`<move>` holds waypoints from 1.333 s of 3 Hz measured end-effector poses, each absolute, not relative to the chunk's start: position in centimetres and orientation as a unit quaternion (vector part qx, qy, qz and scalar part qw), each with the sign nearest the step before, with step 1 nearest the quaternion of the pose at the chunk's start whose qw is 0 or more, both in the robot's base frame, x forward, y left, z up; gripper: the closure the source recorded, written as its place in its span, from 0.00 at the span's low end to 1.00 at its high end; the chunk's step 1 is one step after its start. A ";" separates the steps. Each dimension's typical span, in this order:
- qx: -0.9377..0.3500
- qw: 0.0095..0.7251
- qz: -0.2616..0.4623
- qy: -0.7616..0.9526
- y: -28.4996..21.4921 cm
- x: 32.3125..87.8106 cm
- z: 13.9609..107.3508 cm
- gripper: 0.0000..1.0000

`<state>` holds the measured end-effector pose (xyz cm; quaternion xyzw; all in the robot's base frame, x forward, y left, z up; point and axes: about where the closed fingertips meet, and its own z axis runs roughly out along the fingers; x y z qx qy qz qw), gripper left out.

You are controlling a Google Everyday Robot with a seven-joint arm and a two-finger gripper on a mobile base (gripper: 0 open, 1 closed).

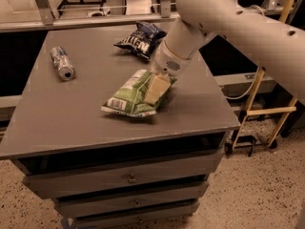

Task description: Pick green jalapeno chip bag

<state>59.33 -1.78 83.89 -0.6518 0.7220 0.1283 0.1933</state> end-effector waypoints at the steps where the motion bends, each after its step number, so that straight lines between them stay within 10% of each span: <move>1: -0.652 0.193 0.128 0.722 -1.8 59.3 84.1 1.00; 4: -0.651 0.277 0.193 0.680 -2.4 57.8 91.1 1.00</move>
Offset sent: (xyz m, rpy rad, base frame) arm -0.0228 -0.0179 0.1191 0.3298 -0.0816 0.0825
